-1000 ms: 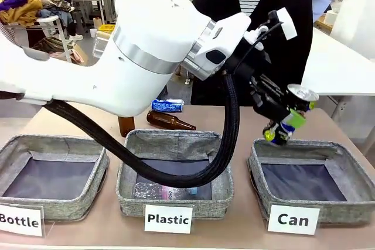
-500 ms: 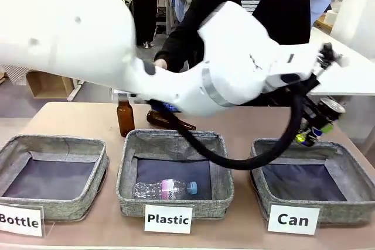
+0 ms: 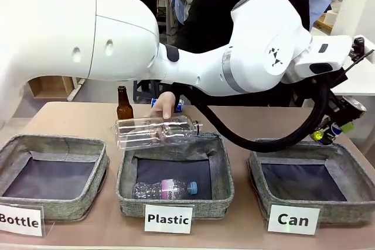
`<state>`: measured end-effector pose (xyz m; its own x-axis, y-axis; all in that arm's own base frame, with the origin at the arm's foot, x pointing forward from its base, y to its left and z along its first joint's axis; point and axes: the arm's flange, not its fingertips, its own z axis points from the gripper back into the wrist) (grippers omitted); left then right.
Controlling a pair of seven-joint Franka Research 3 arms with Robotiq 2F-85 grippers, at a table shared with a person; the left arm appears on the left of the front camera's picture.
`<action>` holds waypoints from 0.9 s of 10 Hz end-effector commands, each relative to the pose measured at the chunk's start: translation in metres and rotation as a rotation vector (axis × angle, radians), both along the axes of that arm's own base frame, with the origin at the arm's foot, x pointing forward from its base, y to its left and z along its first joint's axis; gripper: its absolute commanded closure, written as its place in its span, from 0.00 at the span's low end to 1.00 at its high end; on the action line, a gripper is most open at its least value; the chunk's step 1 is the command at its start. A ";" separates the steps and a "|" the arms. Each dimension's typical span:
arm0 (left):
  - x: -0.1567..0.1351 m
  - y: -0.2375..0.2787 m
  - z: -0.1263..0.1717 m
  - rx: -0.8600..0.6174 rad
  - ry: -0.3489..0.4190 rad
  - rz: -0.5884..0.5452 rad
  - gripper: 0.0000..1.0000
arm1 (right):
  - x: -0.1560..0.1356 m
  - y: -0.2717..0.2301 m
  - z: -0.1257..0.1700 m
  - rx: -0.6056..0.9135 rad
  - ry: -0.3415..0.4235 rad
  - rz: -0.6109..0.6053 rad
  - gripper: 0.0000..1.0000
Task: Sort the can waste into the basket.
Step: Pick up the can waste from the table and place it in the right Fabric basket.
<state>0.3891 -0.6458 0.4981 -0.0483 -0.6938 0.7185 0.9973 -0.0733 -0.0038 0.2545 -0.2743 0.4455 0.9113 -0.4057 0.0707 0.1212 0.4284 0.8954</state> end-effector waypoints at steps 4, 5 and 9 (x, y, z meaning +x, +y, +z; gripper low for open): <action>0.002 -0.003 0.003 0.009 0.005 -0.019 0.00 | 0.003 0.000 0.003 -0.006 -0.004 0.003 0.00; 0.001 -0.002 0.004 0.006 0.005 -0.017 0.00 | 0.003 0.000 0.003 -0.006 -0.004 0.003 0.00; -0.001 0.031 0.008 0.119 0.033 -0.028 0.00 | 0.009 0.017 0.002 0.082 -0.001 0.068 0.00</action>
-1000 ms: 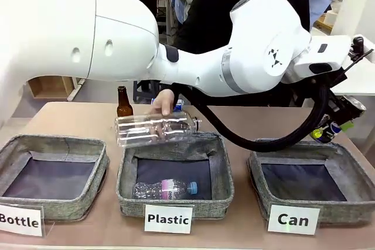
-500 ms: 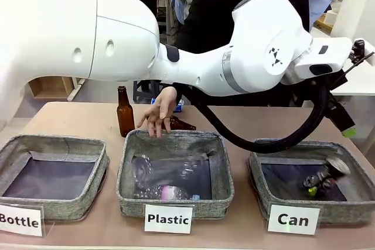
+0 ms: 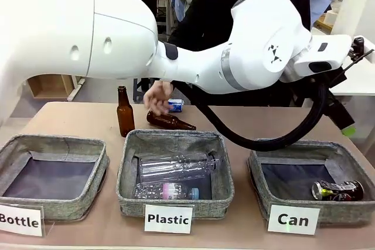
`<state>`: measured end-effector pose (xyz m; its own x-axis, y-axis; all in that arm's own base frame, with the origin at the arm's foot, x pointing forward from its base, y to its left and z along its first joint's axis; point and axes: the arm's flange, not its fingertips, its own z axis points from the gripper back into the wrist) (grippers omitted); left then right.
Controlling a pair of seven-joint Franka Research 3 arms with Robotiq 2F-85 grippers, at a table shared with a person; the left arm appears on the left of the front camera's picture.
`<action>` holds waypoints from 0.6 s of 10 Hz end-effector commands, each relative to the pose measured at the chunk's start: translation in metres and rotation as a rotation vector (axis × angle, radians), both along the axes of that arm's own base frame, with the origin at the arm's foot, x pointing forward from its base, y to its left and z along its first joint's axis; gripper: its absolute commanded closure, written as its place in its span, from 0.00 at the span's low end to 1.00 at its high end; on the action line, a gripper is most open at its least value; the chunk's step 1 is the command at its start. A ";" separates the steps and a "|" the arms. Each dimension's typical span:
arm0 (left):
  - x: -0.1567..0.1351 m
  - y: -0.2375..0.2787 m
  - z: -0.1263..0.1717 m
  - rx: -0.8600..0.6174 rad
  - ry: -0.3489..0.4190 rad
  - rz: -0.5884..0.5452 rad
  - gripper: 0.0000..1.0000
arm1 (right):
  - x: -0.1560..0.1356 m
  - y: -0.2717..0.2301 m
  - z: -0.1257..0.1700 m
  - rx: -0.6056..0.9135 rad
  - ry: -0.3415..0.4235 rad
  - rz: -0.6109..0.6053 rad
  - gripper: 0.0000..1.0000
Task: Sort the can waste into the basket.
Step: Pick up the can waste from the table and place it in the right Fabric basket.
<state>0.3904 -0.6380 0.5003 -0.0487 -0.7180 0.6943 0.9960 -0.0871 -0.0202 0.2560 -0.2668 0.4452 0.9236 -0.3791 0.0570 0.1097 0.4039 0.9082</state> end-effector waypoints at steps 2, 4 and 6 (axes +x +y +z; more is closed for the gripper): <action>0.001 0.077 0.001 0.195 0.055 -0.012 0.00 | 0.029 0.050 0.002 0.048 0.016 0.089 0.00; -0.001 0.105 0.002 0.148 0.041 0.021 0.00 | 0.037 0.066 0.008 0.037 0.007 0.085 0.00; 0.002 0.118 0.006 0.075 0.029 0.014 0.00 | 0.034 0.073 0.010 0.008 0.011 0.084 0.00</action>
<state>0.4072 -0.5348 0.5108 0.0053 -0.8082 0.5889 0.9968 -0.0424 -0.0672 0.2960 -0.1984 0.4533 0.9624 -0.2680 0.0447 0.0666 0.3922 0.9175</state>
